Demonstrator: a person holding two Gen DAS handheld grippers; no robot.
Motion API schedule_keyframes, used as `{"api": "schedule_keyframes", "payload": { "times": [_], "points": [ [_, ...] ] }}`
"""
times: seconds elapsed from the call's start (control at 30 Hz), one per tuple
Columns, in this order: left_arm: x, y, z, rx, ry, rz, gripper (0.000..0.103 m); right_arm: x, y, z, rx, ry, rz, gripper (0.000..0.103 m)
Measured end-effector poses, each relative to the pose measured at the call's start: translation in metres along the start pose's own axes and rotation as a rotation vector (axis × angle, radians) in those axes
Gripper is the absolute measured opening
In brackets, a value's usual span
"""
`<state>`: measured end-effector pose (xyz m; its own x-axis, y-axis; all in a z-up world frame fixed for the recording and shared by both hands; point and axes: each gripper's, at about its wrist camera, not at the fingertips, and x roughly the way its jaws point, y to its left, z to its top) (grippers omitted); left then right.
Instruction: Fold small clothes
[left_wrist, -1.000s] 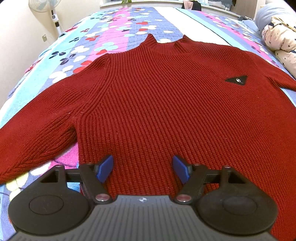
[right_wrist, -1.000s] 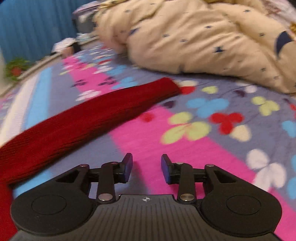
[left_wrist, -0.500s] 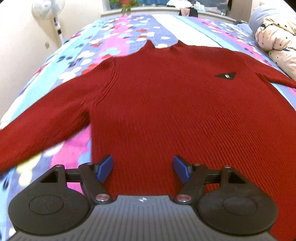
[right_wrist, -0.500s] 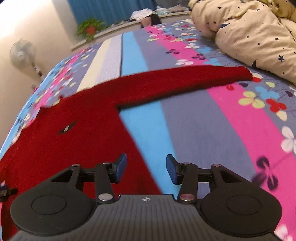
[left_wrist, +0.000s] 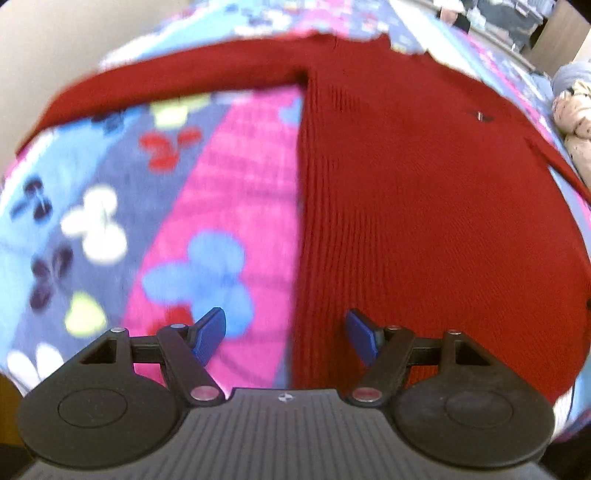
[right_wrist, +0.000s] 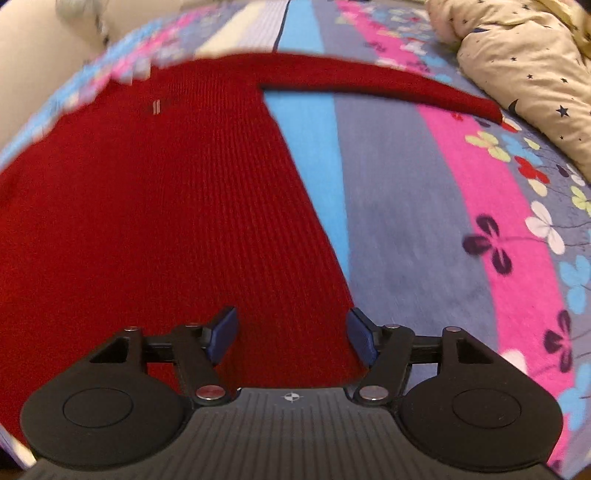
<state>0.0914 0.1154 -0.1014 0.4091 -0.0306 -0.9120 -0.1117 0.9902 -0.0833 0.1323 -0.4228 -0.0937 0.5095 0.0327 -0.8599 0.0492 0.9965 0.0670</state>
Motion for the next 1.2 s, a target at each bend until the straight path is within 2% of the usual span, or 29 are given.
{"api": "schedule_keyframes", "payload": {
  "times": [0.03,0.17,0.23,0.3,0.37,0.53,0.57,0.67,0.8,0.87,0.97,1.03,1.07,1.1,1.2],
  "points": [
    [0.005,0.002,-0.004,0.001,0.029,-0.012,0.077,0.001,-0.001,-0.004,-0.025,0.009,-0.017,0.068],
    [0.005,0.003,-0.009,0.006,0.027,-0.024,0.076,0.002,-0.01,-0.009,-0.011,0.027,-0.01,0.071],
    [0.005,0.003,-0.011,-0.016,0.028,-0.031,0.071,0.002,-0.015,-0.008,0.015,0.029,-0.005,0.071],
    [0.002,-0.001,-0.011,-0.021,0.022,-0.046,0.054,0.002,-0.016,-0.006,0.031,0.02,-0.005,0.071],
    [0.0,-0.005,-0.012,-0.022,0.013,-0.064,0.043,0.0,-0.013,-0.004,0.034,-0.002,-0.006,0.071],
    [0.001,-0.006,-0.012,-0.046,0.019,-0.073,0.045,-0.002,-0.013,0.004,0.057,-0.051,0.029,0.07],
    [0.004,-0.004,-0.01,-0.06,0.025,-0.076,0.048,-0.001,-0.014,0.006,0.062,-0.047,0.035,0.07],
    [0.006,0.0,-0.007,-0.087,0.032,-0.083,0.051,0.008,-0.014,0.007,0.053,-0.013,0.028,0.07],
    [0.007,-0.003,-0.005,-0.072,0.027,-0.077,0.053,0.013,-0.01,0.009,0.038,0.005,0.029,0.07],
    [0.007,-0.003,-0.005,-0.07,0.026,-0.076,0.053,0.014,-0.009,0.009,0.038,0.007,0.036,0.064],
    [0.008,-0.003,-0.004,-0.067,0.025,-0.078,0.053,0.012,-0.006,0.009,0.019,-0.003,0.066,0.044],
    [0.007,-0.004,-0.004,-0.052,0.018,-0.089,0.036,0.009,-0.003,0.007,-0.009,-0.014,0.076,0.031],
    [0.006,-0.005,-0.004,-0.047,0.015,-0.111,0.019,0.007,-0.002,0.006,-0.017,-0.02,0.089,0.02],
    [0.004,-0.007,-0.004,-0.043,0.008,-0.114,0.014,0.005,-0.003,0.006,-0.017,-0.026,0.106,0.019],
    [-0.001,-0.006,-0.004,-0.04,-0.015,-0.107,0.011,-0.006,-0.011,0.005,0.028,-0.056,0.152,0.017]
  ]
}}
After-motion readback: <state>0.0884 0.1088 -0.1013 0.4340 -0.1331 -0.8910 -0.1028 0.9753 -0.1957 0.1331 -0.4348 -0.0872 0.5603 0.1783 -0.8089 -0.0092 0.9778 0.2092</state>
